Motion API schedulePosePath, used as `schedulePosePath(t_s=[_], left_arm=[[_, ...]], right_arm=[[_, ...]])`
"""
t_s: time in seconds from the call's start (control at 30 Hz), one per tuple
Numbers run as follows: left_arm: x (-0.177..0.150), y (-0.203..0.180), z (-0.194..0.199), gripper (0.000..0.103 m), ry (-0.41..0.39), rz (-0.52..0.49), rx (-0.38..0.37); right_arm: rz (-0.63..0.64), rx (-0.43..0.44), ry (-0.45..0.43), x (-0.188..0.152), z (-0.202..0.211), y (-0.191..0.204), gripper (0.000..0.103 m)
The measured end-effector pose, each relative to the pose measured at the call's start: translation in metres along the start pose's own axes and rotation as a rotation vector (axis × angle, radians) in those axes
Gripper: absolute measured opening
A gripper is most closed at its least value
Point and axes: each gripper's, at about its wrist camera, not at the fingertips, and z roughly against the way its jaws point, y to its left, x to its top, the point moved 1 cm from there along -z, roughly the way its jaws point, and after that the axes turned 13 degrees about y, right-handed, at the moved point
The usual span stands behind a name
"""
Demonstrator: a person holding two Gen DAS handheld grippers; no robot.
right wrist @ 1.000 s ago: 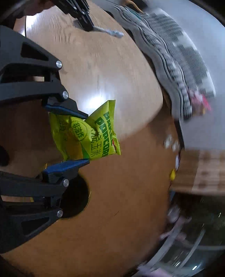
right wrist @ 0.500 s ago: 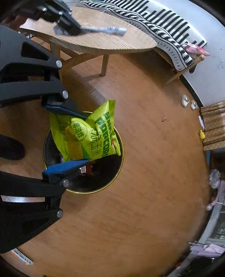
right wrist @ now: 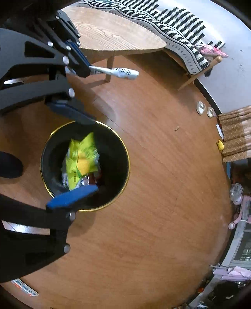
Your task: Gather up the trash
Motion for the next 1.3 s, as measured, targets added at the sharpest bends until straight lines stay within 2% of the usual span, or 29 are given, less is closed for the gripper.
schedulePosePath(t_s=[0.23, 0.4, 0.43, 0.5, 0.53, 0.57, 0.7, 0.8, 0.83, 0.9, 1.03, 1.1, 1.23, 1.3], left_arm=[[0.007, -0.010, -0.026, 0.006, 0.042, -0.007, -0.054], [0.010, -0.021, -0.042, 0.009, 0.063, -0.015, -0.085], [0.010, -0.023, -0.045, 0.015, 0.068, -0.017, -0.086], [0.013, -0.021, -0.046, 0.044, 0.067, -0.010, -0.087], [0.013, -0.020, -0.044, 0.070, 0.060, -0.005, -0.087], [0.013, -0.018, -0.040, 0.078, 0.038, 0.003, -0.085], [0.012, -0.012, -0.020, 0.079, 0.021, 0.008, -0.067], [0.004, 0.005, 0.015, 0.088, -0.024, 0.030, -0.038], [0.001, 0.010, 0.026, 0.093, -0.040, 0.042, -0.023], [-0.008, 0.032, 0.060, 0.094, -0.087, 0.075, 0.016], [-0.039, 0.086, 0.128, 0.097, -0.181, 0.164, 0.139], [-0.062, 0.121, 0.159, 0.097, -0.202, 0.232, 0.246], [-0.122, 0.193, 0.212, 0.096, -0.195, 0.416, 0.355], [-0.162, 0.229, 0.243, 0.096, -0.205, 0.506, 0.415]], right_arm=[[-0.064, -0.006, -0.055, 0.002, 0.014, -0.017, 0.065], [-0.099, 0.000, -0.098, 0.001, 0.027, -0.023, 0.069], [-0.102, -0.001, -0.109, 0.001, 0.031, -0.023, 0.070], [-0.102, -0.001, -0.123, 0.001, 0.035, -0.022, 0.071], [-0.101, 0.001, -0.130, -0.001, 0.038, -0.021, 0.072], [-0.101, 0.002, -0.136, -0.001, 0.040, -0.021, 0.073], [-0.104, 0.017, -0.155, -0.002, 0.048, -0.019, 0.075], [-0.093, 0.036, -0.165, -0.002, 0.052, -0.008, 0.078], [-0.078, 0.048, -0.168, -0.001, 0.054, 0.002, 0.078], [-0.040, 0.066, -0.172, -0.001, 0.057, 0.020, 0.080], [0.115, 0.118, -0.159, -0.007, 0.055, 0.096, 0.080], [0.200, 0.140, -0.152, -0.015, 0.053, 0.143, 0.081], [0.356, 0.190, -0.128, -0.037, 0.048, 0.233, 0.081], [0.439, 0.207, -0.116, -0.053, 0.046, 0.278, 0.081]])
